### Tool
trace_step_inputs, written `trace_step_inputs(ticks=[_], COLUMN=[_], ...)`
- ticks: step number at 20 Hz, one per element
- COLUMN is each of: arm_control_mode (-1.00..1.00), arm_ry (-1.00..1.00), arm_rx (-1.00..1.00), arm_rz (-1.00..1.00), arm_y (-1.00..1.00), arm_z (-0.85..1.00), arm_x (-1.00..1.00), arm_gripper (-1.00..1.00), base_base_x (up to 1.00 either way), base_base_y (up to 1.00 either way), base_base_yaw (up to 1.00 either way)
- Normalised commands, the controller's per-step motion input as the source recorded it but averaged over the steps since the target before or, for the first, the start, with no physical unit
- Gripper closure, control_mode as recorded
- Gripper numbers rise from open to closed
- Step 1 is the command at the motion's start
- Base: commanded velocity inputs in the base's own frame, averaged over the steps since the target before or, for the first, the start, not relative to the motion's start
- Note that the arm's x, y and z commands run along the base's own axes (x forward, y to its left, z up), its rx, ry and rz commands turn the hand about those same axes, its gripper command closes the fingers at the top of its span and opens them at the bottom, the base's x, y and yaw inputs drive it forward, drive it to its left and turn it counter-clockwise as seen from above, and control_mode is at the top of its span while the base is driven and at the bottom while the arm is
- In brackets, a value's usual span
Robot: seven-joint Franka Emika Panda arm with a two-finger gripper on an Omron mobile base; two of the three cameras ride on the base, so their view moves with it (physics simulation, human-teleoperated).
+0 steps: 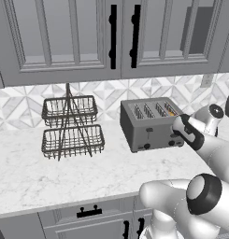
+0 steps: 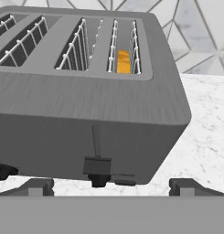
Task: Start the toaster. Once the lever pops up, take the bread to the plate on the dining counter.
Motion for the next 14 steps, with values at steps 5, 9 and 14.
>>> trace_step_inputs(ticks=[5, 9, 14], arm_control_mode=[-1.00, -1.00, -1.00], arm_ry=[0.00, 0.00, 0.00], arm_rx=[0.00, 0.00, 0.00], arm_rz=[0.00, 0.00, 0.00], arm_y=[0.00, 0.00, 0.00], arm_z=[0.00, 0.00, 0.00], arm_x=[0.00, 0.00, 0.00], arm_gripper=[-1.00, -1.00, -1.00], base_base_x=[0.00, 0.00, 0.00], base_base_y=[0.00, 0.00, 0.00], base_base_yaw=[0.00, 0.00, 0.00])
